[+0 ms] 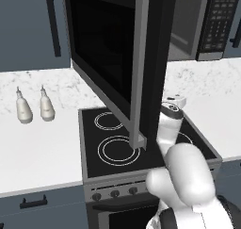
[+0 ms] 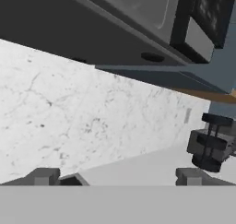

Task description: Open the microwave, place the bowl with waffle inside the microwave, then close the microwave door and turn it on.

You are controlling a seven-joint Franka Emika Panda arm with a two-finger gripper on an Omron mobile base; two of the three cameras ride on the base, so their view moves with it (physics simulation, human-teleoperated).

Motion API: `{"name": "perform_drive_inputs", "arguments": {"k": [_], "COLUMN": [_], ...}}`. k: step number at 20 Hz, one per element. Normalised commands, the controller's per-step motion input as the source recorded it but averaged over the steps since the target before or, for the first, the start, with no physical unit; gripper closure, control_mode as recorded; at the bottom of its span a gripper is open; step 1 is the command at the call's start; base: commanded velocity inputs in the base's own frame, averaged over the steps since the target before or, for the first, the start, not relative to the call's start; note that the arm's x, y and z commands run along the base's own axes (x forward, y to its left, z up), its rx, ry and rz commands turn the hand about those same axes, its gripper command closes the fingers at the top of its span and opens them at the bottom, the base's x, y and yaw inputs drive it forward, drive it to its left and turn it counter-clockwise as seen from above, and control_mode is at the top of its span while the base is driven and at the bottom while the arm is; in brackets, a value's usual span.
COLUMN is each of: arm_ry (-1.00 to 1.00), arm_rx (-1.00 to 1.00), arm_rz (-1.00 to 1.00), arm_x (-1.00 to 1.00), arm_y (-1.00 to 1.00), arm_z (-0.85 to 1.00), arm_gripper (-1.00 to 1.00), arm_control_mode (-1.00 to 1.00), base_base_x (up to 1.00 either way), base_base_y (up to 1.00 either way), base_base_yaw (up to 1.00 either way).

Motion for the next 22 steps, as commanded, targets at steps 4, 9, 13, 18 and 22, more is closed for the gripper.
{"name": "perform_drive_inputs", "arguments": {"k": [4,9,13,18,22], "arm_ry": [-0.22,-0.10,-0.02,-0.05,-0.20], "arm_rx": [-0.02,-0.01,-0.01,-0.02,-0.02], "arm_rz": [-0.09,-0.08,-0.07,-0.07,0.00], "arm_x": [-0.66,-0.73,-0.63,-0.37,0.03], "arm_y": [0.30,0.49,0.74,0.85,0.70], "arm_z": [0.17,0.23,0.03,0.00,-0.31], "arm_gripper": [-1.00,-1.00,-1.00,-1.00,-1.00], "arm_control_mode": [-1.00,-1.00,-1.00,-1.00,-1.00], "base_base_x": [0.00,0.00,0.00,0.00,0.00], "base_base_y": [0.00,0.00,0.00,0.00,0.00], "base_base_yaw": [0.00,0.00,0.00,0.00,0.00]}}
